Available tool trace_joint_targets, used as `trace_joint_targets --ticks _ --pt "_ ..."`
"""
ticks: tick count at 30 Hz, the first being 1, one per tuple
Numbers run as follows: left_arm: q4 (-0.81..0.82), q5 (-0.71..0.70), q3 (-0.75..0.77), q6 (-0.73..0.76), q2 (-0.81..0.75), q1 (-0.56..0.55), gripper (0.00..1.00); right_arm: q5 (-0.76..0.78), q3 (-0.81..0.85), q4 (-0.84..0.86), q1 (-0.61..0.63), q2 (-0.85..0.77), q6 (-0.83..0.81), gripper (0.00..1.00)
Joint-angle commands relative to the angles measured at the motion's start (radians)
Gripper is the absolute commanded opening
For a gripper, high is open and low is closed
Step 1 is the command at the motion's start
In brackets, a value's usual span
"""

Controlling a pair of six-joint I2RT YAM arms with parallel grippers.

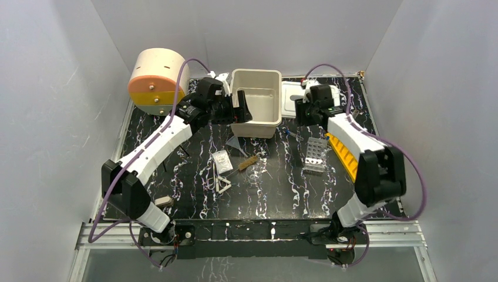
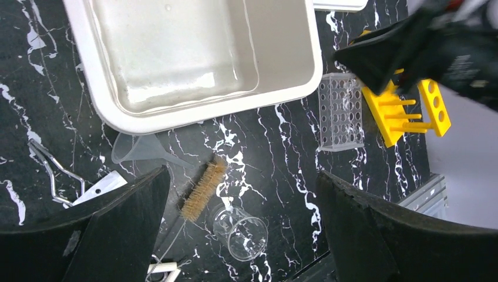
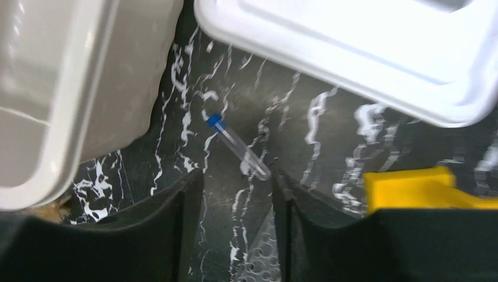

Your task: Organize the chemistry lab equipment

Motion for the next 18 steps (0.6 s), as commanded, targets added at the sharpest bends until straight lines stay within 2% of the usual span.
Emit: trace_joint_targets --ticks 1,9,18 --pt "-0.003 -0.038 -0.022 -0.042 -0.092 0.016 0.93 -0.134 0.027 0.012 0.026 0.173 -0.012 0.51" --pt "0.002 -0.038 -0.031 -0.036 -0.098 0.021 0.94 -0.130 0.066 0.005 0.029 0.312 -0.036 0.57" --pt "0.001 -0.038 -0.037 -0.025 -0.102 0.026 0.95 -0.059 0.177 -0.091 0.061 0.414 -0.087 0.54"
